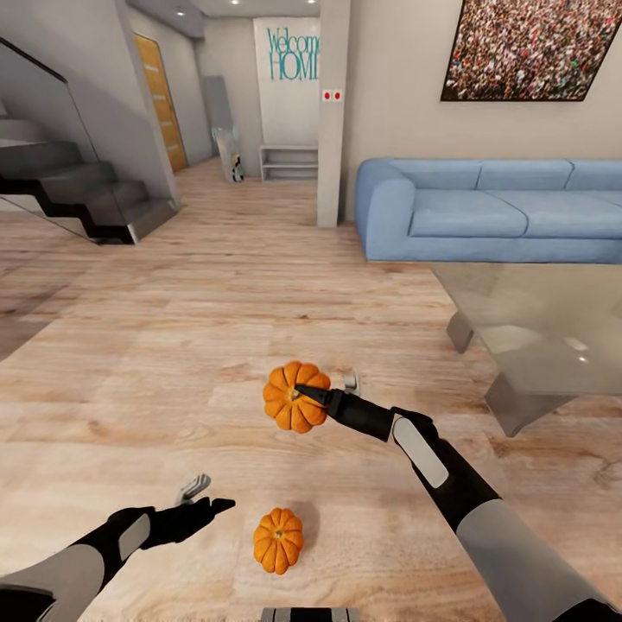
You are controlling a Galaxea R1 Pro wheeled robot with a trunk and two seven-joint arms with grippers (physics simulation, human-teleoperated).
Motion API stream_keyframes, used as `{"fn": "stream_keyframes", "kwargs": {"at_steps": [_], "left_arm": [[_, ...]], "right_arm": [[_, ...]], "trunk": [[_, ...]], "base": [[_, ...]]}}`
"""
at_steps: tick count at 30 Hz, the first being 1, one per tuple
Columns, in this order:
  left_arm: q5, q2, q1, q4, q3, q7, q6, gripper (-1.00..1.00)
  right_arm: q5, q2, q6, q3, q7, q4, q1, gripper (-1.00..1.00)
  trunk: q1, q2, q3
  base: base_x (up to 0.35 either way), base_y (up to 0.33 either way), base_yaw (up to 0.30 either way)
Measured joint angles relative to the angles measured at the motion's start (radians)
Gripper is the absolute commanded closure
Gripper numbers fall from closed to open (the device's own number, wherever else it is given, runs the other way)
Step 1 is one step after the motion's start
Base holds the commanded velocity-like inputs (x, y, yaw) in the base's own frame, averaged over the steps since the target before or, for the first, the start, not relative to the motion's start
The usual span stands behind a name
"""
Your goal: Place each of the two pumpkins and all three candles from the living room inside a cabinet in the living room (use any cabinet), then make sure every cabinet is closed, and position the cauldron so it is next to a table in the living room.
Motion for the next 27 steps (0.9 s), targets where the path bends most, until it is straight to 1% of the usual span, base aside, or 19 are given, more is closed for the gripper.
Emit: {"fn": "stream_keyframes", "kwargs": {"at_steps": [2, 3, 6, 9, 12, 16, 22, 27], "left_arm": [[-0.002, -0.017, 0.000, 0.001, 0.000, 0.002, 0.016, -1.00], [-0.003, -0.022, 0.000, 0.001, -0.001, 0.003, 0.025, -1.00], [-0.003, -0.029, 0.000, 0.001, 0.000, 0.020, 0.036, -1.00], [0.000, -0.031, 0.000, 0.001, 0.003, 0.060, 0.029, -1.00], [0.002, -0.032, 0.000, 0.002, 0.004, 0.074, 0.024, -1.00], [0.002, -0.031, 0.000, 0.003, 0.007, 0.078, 0.023, -1.00], [0.002, -0.024, 0.000, 0.003, 0.029, 0.074, 0.024, -1.00], [0.001, -0.022, 0.000, 0.000, 0.029, 0.068, 0.024, -1.00]], "right_arm": [[0.000, 0.001, 0.000, 0.000, 0.000, 0.000, 0.000, 1.00], [0.000, 0.001, 0.000, 0.000, 0.000, 0.000, 0.000, 1.00], [-0.001, 0.001, 0.000, 0.000, 0.000, 0.000, 0.000, 1.00], [0.000, 0.001, 0.000, 0.000, 0.000, -0.001, 0.000, 1.00], [0.000, 0.000, 0.001, 0.000, 0.001, -0.003, 0.000, 1.00], [0.001, 0.001, 0.001, 0.008, 0.003, -0.011, 0.000, 1.00], [0.004, 0.003, -0.001, 0.012, 0.006, -0.020, 0.000, 1.00], [0.005, 0.004, -0.003, 0.013, 0.006, -0.022, 0.000, 1.00]], "trunk": [[0.001, 0.000, -0.008], [0.001, -0.001, -0.012], [0.003, -0.001, -0.023], [0.004, -0.002, -0.035], [0.005, -0.003, -0.046], [0.007, -0.004, -0.062], [0.010, -0.005, -0.085], [0.012, -0.006, -0.104]], "base": [[0.000, 0.000, 0.000], [0.000, 0.000, 0.000], [0.000, 0.000, 0.000], [0.000, 0.000, 0.000], [0.000, 0.000, 0.000], [0.000, 0.000, 0.000], [0.000, 0.000, 0.000], [0.000, 0.000, 0.000]]}}
